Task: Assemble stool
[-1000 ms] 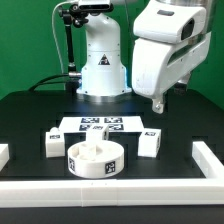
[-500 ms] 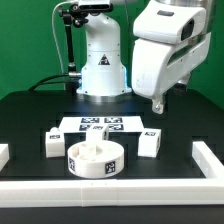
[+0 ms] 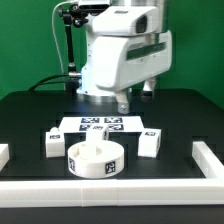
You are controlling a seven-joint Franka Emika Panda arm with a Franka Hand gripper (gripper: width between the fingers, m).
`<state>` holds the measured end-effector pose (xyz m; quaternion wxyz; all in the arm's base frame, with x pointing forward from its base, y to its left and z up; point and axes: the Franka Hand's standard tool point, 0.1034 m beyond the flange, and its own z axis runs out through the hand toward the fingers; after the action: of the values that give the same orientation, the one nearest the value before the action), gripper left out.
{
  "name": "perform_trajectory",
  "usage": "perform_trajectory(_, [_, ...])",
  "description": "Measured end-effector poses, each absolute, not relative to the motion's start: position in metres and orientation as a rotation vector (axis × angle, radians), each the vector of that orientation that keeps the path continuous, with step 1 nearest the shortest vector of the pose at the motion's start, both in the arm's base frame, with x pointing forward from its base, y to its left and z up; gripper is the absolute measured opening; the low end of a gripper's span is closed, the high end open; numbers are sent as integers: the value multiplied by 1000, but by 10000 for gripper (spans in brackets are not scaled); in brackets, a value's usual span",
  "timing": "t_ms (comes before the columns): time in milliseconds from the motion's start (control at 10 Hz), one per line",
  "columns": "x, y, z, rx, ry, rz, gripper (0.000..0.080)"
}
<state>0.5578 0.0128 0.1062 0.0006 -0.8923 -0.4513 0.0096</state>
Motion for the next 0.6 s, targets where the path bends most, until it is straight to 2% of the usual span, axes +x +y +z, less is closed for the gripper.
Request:
perform_trajectory(400, [557, 7, 104, -2802, -1413, 37, 650])
perform_trajectory(500, [557, 4, 100, -2795, -1430, 30, 650])
perform_trajectory(600, [553, -6, 89, -2798, -1427, 32, 650])
